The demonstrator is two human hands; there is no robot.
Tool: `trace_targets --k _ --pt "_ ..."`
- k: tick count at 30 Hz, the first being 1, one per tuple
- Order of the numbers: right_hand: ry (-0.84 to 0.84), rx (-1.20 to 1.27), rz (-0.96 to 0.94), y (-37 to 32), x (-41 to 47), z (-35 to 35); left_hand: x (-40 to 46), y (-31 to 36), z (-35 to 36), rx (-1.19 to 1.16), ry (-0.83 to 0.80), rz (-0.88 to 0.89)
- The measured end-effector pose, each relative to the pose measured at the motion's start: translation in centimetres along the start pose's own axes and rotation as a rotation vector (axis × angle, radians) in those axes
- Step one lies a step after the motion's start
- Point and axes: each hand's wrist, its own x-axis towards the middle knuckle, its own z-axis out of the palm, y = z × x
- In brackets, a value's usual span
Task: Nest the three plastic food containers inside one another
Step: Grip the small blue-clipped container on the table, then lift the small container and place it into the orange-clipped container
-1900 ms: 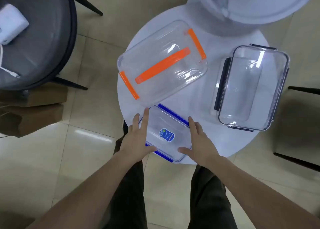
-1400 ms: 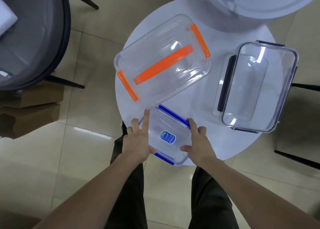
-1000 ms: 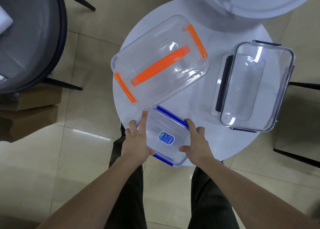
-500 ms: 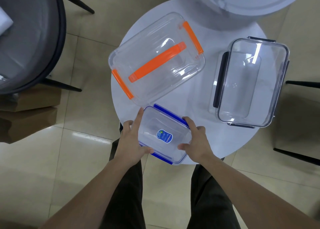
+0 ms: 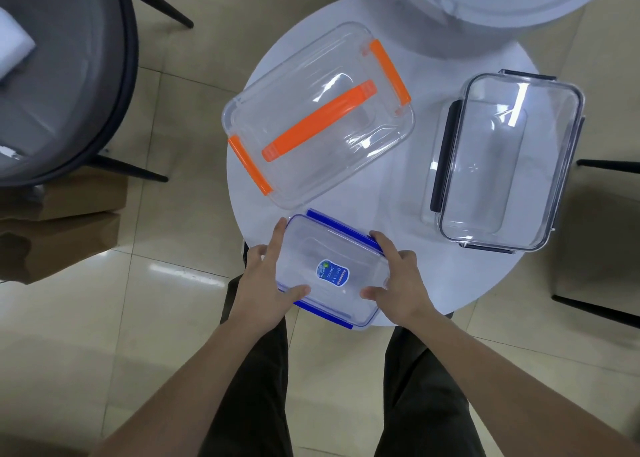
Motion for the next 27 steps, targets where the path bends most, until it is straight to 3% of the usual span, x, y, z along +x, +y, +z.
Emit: trace_targets --k 11,21,27 --pt "0.037 0.135 -0.016 -0.7 -5.2 -4.0 -5.2 1.1 -1.5 -0.162 0.082 -0.128" --pt "0.298 0.213 -0.132 -6.1 -9.4 -8.4 -7.1 6.5 -6.5 -0.535 0.058 -0.169" --pt "0.421 0.214 -0.271 -9.0 -9.9 -9.7 -6.7 8.4 -8.8 -0.618 0.002 -0.133"
